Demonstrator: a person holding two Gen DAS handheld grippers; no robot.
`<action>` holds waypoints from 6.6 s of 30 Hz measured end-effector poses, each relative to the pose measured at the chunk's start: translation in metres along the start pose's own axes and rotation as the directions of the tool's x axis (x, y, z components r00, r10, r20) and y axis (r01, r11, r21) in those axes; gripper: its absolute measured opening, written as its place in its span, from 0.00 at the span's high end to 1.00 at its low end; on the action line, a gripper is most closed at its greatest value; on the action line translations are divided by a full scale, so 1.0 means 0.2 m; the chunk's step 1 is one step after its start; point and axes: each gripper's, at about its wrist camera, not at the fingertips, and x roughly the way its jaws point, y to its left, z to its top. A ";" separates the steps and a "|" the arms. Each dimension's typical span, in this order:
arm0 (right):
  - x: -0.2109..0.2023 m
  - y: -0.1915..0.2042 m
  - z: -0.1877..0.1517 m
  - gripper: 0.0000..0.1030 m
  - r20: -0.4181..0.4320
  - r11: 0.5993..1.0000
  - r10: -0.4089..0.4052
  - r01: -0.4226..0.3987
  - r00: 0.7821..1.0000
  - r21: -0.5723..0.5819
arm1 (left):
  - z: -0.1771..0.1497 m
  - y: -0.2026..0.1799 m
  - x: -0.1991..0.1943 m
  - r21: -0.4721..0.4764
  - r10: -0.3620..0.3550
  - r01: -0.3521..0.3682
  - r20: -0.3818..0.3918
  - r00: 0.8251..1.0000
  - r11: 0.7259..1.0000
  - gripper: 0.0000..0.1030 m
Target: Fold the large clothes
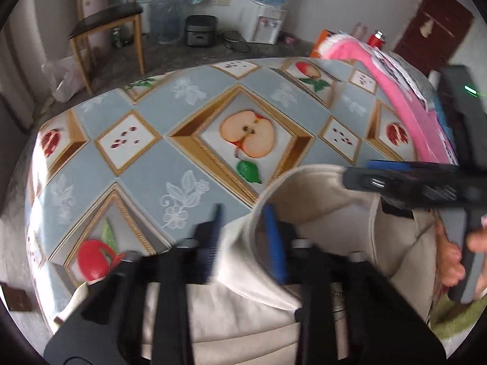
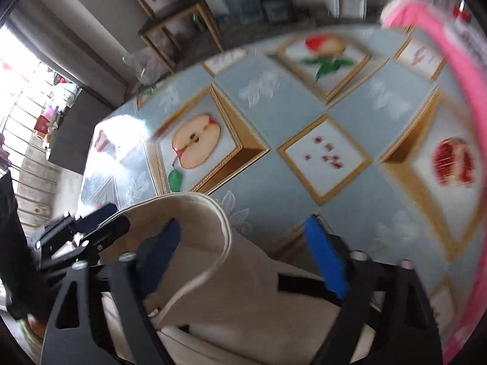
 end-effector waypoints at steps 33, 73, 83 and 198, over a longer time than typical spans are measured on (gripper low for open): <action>-0.10 0.25 -0.80 0.68 -0.002 0.961 0.132 -0.128 0.991 -0.247 | -0.80 -0.24 -0.46 0.342 -0.107 0.093 0.021 0.994 0.935 0.69; -0.24 -0.34 -0.83 0.58 0.008 0.856 0.421 -0.400 0.907 0.328 | -0.70 0.19 -0.13 -0.481 -0.526 0.447 -0.035 0.850 0.754 0.69; -0.16 -0.31 -0.83 0.85 -0.053 0.856 0.448 -0.411 0.892 0.313 | -0.69 0.15 -0.15 -0.400 -0.487 0.428 -0.055 0.872 0.810 0.89; -0.08 0.07 -0.56 0.91 0.095 0.973 -0.140 0.155 0.986 -0.170 | -0.48 -0.01 -0.07 0.174 -0.115 0.106 0.042 0.992 0.979 0.83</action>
